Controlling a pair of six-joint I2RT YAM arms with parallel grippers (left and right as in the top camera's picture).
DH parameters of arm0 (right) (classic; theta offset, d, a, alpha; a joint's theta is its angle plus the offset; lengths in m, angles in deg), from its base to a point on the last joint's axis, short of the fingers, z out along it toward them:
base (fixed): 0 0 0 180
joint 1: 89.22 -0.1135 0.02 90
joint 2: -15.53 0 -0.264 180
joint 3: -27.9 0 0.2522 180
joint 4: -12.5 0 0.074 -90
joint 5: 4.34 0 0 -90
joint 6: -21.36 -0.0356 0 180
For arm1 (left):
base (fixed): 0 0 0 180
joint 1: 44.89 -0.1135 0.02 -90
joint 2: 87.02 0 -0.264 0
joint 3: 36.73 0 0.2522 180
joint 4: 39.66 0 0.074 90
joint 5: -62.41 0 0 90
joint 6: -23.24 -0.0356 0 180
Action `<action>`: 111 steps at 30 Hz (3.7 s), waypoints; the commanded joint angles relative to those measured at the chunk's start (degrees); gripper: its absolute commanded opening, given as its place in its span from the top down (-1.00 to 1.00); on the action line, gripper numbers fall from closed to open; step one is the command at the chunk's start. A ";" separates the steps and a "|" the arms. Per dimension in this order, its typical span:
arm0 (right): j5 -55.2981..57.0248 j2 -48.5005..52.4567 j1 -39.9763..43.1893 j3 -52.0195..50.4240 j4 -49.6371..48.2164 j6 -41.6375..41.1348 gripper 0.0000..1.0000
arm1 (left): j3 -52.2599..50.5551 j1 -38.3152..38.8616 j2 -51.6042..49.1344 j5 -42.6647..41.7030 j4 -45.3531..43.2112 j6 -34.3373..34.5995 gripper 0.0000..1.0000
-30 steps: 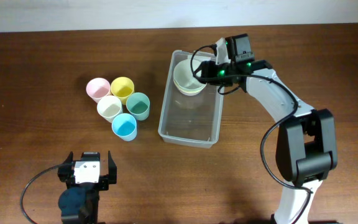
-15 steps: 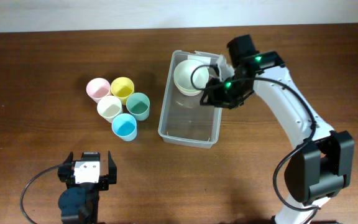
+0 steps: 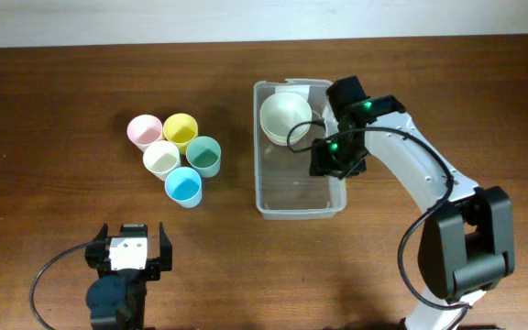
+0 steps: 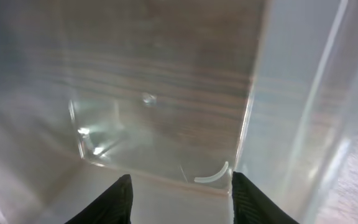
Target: Pack container
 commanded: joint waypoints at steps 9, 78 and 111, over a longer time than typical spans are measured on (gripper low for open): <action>-12.76 -5.46 2.54 1.88 -0.59 12.55 0.09 | -0.35 0.31 0.48 -0.83 -0.17 0.52 -0.99; -2.95 -24.92 35.54 8.33 3.69 -5.90 -0.98 | 82.86 -10.16 -113.15 -14.75 20.44 18.84 -0.57; -2.95 -24.92 35.54 8.33 3.69 -5.90 -0.98 | 111.93 -4.50 -110.29 -17.20 40.59 17.09 0.99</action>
